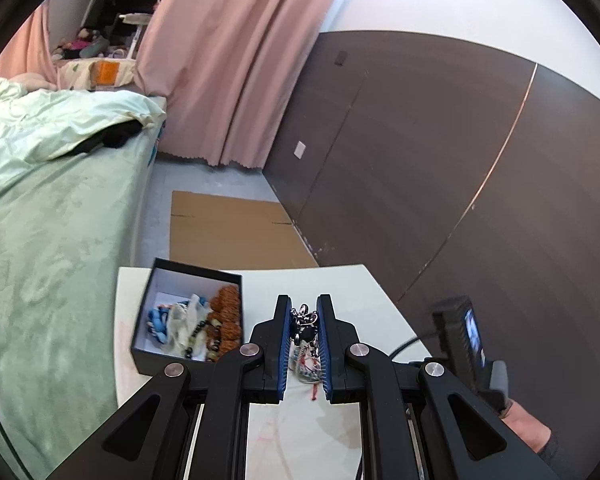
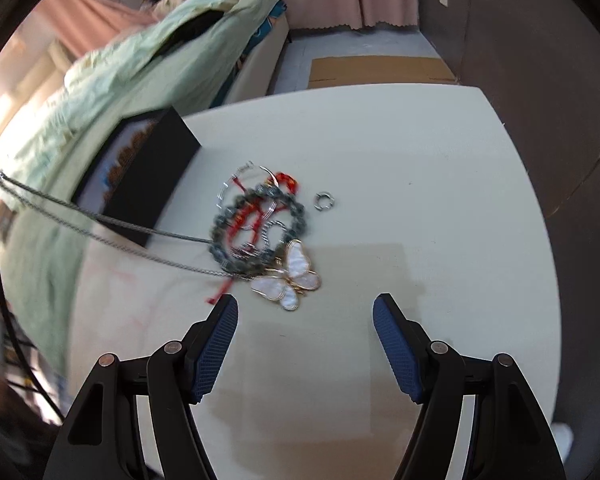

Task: Organize jewelry

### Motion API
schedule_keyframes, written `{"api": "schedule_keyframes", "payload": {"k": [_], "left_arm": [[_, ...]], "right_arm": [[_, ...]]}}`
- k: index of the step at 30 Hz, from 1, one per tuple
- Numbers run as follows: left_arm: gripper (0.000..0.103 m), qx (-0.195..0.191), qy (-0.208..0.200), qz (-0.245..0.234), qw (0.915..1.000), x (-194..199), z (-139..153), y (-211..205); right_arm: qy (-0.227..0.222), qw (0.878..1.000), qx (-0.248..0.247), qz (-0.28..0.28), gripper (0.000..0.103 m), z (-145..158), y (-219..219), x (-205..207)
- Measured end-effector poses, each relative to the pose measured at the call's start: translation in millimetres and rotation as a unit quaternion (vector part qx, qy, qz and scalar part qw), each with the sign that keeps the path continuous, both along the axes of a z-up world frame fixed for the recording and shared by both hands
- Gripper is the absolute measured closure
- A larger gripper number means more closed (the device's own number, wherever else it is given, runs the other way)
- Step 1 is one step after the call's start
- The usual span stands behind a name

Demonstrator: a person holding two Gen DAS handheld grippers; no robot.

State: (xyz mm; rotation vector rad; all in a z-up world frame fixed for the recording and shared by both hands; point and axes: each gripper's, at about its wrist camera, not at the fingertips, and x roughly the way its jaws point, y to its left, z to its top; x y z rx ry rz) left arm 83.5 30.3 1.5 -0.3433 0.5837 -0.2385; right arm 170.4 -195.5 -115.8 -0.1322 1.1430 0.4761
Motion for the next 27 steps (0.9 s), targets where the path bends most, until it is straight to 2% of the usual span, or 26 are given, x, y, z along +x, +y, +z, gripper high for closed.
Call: {"api": "schedule_keyframes", "payload": {"k": [4, 18, 20, 21, 23, 27], "left_arm": [[0.090, -0.007, -0.002, 0.010, 0.9999, -2, 2, 11], [0.090, -0.020, 0.002, 0.038, 0.9991, 4, 2, 31], [0.090, -0.019, 0.002, 0.038, 0.9991, 4, 3, 32], [0.090, -0.019, 0.002, 0.038, 0.9991, 4, 2, 32], [0.090, -0.020, 0.001, 0.036, 0.9992, 5, 2, 31], [0.090, -0.019, -0.004, 0.034, 0.9992, 3, 3, 30]], "right_arm": [[-0.021, 0.999, -0.034, 0.017, 0.032, -4, 5, -2], [-0.060, 0.995, -0.056, 0.051, 0.033, -6, 29, -4], [-0.067, 0.995, -0.054, 0.051, 0.039, -5, 27, -4], [-0.071, 0.995, -0.051, 0.053, 0.048, -4, 26, -4], [-0.078, 0.994, -0.045, 0.058, 0.060, -3, 27, -4], [-0.064, 0.996, -0.027, 0.052, 0.060, -2, 23, -1]]}}
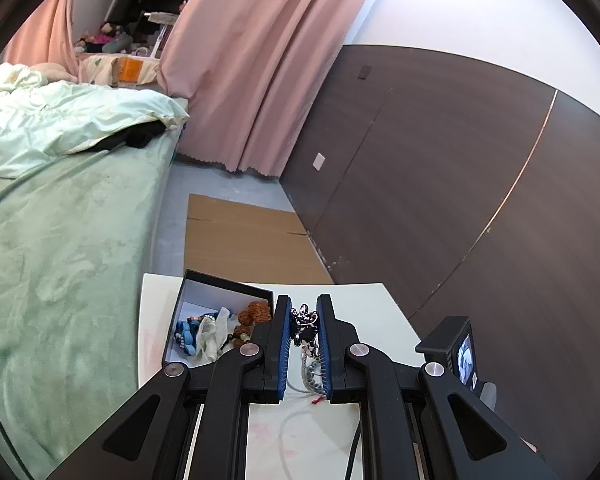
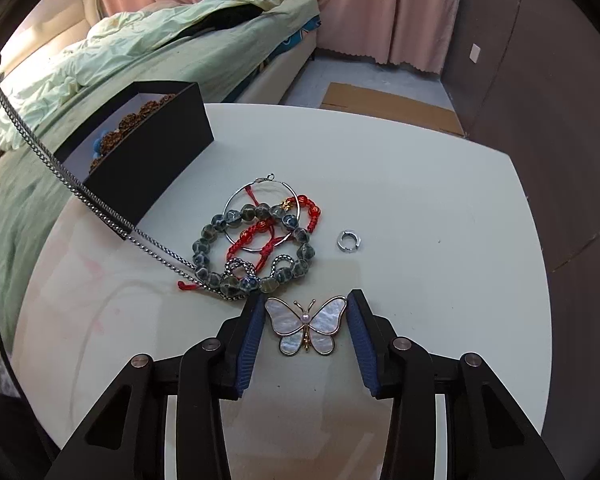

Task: Organize jewelry
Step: 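Grasp the white butterfly brooch with the right tool while the left tool holds the chain raised, then carry the brooch toward the black box with the right tool while the left tool releases the chain into it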

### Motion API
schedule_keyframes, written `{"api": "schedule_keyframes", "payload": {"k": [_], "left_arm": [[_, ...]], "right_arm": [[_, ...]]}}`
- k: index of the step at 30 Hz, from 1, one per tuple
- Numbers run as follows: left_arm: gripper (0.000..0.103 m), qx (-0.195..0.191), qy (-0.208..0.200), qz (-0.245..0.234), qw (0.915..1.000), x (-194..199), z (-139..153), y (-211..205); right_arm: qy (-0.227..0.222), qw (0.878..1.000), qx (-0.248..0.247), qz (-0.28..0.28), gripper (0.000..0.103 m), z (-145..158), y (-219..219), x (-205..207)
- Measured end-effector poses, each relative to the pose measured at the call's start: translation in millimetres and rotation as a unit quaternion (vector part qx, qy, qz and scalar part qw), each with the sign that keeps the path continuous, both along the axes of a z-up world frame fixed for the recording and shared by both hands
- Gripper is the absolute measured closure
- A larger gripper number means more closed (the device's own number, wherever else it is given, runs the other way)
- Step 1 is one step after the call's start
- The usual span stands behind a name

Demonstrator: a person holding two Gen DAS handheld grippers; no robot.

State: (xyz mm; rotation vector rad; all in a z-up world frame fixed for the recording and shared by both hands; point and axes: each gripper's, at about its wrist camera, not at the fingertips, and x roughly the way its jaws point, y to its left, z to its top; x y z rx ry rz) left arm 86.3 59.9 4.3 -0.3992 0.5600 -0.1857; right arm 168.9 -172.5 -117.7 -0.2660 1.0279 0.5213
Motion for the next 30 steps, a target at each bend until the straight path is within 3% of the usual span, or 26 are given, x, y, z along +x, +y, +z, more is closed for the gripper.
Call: {"api": "schedule_keyframes", "payload": {"k": [11, 17, 30], "left_arm": [[0.090, 0.003, -0.040, -0.013, 0.9991, -10, 39, -16], [0.090, 0.042, -0.062, -0.017, 0.9970, -14, 73, -31], [0.090, 0.099, -0.118, 0.015, 0.9880, -24, 157, -34]], "right_arm": [[0.017, 0.991, 0.122, -0.060, 0.060, 39, -27, 5], [0.007, 0.984, 0.170, -0.053, 0.060, 56, -28, -2], [0.010, 0.973, 0.222, -0.063, 0.060, 66, -31, 1]]}}
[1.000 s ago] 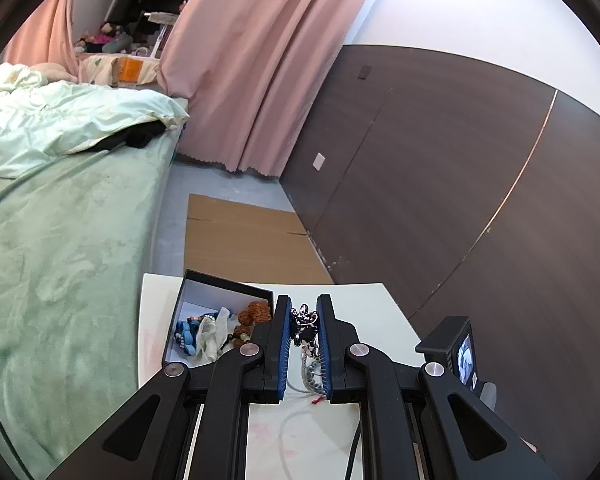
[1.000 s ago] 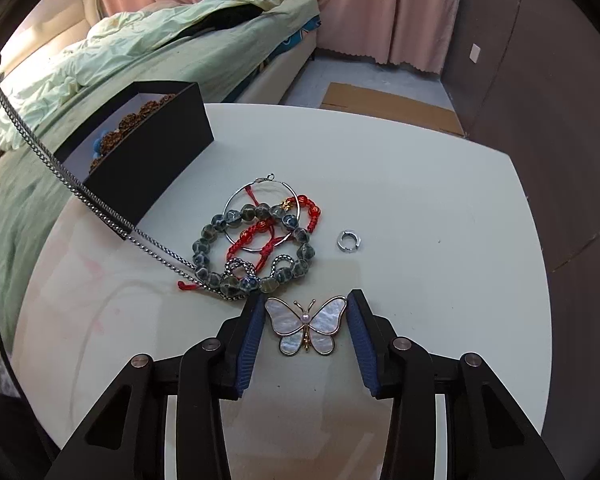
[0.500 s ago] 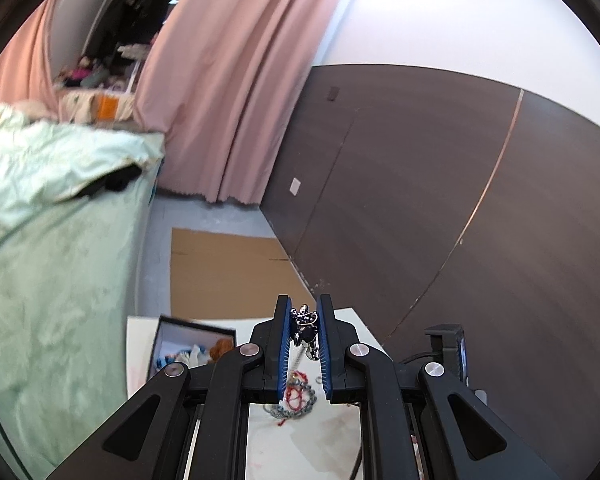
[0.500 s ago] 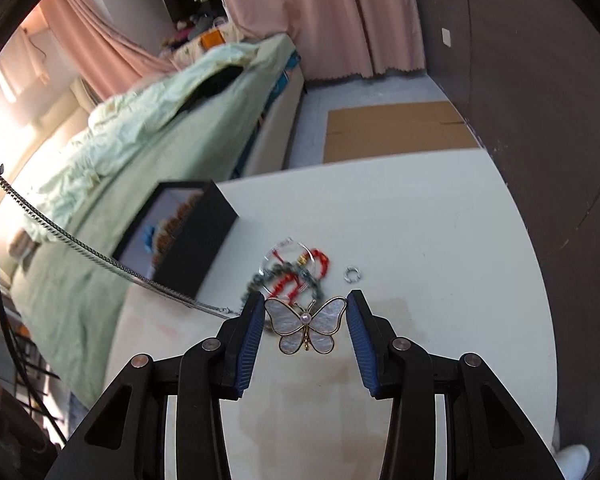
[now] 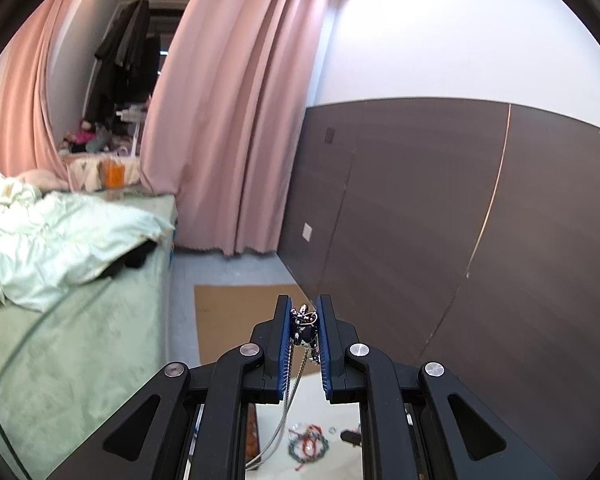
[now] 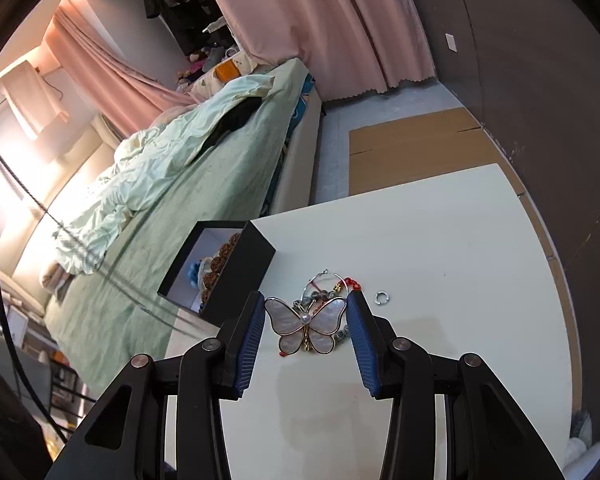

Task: Organize jewelry
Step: 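Carry the brooch toward the black box with the right tool while the left tool releases the chain into it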

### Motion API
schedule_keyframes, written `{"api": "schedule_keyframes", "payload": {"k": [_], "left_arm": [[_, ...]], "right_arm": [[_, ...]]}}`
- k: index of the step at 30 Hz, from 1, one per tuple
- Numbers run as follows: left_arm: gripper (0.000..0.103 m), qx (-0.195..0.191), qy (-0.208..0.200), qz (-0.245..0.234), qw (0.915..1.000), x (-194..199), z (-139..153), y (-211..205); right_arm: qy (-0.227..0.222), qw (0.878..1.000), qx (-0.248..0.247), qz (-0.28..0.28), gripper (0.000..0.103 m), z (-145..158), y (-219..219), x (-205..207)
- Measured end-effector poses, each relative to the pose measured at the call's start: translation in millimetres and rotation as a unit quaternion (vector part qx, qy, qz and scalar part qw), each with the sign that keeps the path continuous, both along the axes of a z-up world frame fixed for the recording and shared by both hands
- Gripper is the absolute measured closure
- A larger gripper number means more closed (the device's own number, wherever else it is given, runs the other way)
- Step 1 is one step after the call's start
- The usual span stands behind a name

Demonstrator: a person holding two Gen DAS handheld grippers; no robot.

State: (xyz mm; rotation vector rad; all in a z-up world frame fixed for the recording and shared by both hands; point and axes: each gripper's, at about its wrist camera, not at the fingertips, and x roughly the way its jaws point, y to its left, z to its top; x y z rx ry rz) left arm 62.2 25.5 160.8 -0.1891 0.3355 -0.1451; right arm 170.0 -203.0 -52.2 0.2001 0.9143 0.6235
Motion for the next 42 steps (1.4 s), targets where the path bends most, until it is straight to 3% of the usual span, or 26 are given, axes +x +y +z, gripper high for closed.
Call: {"api": "schedule_keyframes", "payload": {"k": [10, 23, 30, 34, 42], "left_arm": [[0.090, 0.026, -0.025, 0.039, 0.9986, 3, 27, 18], [0.090, 0.001, -0.003, 0.061, 0.9981, 29, 4, 40], [0.090, -0.004, -0.003, 0.061, 0.9981, 36, 6, 42], [0.090, -0.016, 0.014, 0.064, 0.9977, 42, -10, 47], [0.090, -0.075, 0.076, 0.085, 0.9906, 50, -83, 60]], "right_arm": [[0.006, 1.000, 0.001, 0.006, 0.060, -3, 5, 0], [0.014, 1.000, 0.000, 0.010, 0.060, -7, 6, 1], [0.019, 1.000, -0.006, 0.010, 0.060, -10, 10, 4], [0.021, 1.000, -0.007, 0.011, 0.060, -11, 13, 3], [0.023, 1.000, 0.008, 0.014, 0.060, -10, 20, 3]]}}
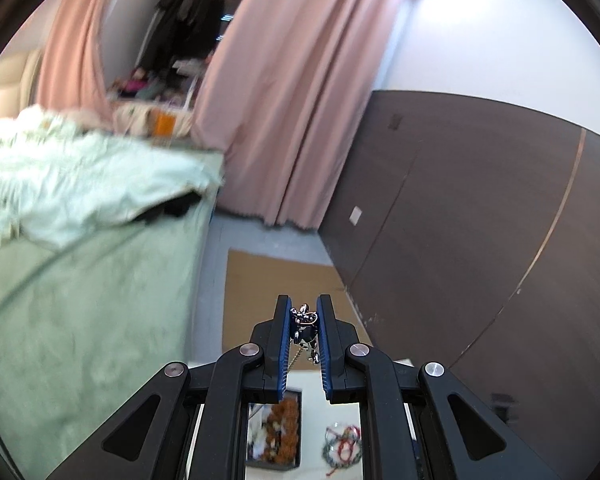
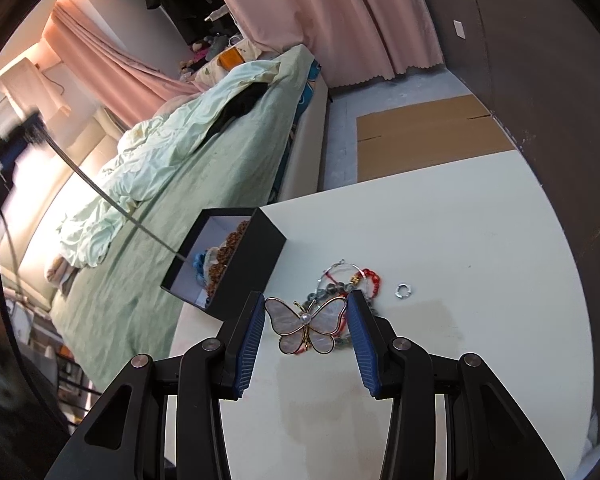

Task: Organize jewelry
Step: 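Carry the brooch toward the black box with the right tool while the left tool releases the chain into it, then lower the butterfly brooch into the black box and open the right tool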

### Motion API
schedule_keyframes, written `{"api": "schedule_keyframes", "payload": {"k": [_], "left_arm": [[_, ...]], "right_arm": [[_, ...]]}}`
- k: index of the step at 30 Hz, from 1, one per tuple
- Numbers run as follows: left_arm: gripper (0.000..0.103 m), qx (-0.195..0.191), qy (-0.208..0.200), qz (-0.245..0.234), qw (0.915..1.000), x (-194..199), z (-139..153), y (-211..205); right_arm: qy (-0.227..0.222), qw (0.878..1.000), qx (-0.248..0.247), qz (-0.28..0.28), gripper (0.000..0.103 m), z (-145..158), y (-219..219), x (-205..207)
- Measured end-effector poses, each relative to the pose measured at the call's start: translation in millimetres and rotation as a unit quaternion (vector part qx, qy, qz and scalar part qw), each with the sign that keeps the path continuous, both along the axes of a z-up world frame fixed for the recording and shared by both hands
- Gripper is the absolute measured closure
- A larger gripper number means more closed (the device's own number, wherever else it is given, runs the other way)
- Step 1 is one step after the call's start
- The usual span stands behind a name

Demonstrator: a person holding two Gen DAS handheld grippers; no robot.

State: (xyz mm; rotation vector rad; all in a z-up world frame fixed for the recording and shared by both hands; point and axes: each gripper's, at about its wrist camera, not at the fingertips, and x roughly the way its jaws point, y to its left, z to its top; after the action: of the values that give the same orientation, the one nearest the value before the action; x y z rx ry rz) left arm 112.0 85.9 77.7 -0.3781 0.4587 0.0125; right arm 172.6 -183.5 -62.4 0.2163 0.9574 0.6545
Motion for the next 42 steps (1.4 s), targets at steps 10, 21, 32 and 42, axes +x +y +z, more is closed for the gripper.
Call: {"api": "schedule_keyframes", "payload": {"k": [10, 21, 32, 42], "left_arm": [[0.046, -0.079, 0.098, 0.027, 0.9917, -3, -100, 17], [0.031, -0.097, 0.071, 0.024, 0.9924, -18, -87, 42], [0.010, -0.103, 0.047, 0.059, 0.9919, -38, -79, 77], [0.000, -0.153, 0.006, 0.054, 0.9867, -47, -78, 81]], "right_arm": [[-0.004, 1.000, 0.005, 0.011, 0.060, -3, 26, -6], [-0.014, 0.999, 0.030, 0.042, 0.060, 5, 72, -6], [-0.022, 0.995, 0.050, 0.079, 0.060, 22, 121, 0], [-0.011, 0.998, 0.044, 0.042, 0.019, 13, 104, -1]]}}
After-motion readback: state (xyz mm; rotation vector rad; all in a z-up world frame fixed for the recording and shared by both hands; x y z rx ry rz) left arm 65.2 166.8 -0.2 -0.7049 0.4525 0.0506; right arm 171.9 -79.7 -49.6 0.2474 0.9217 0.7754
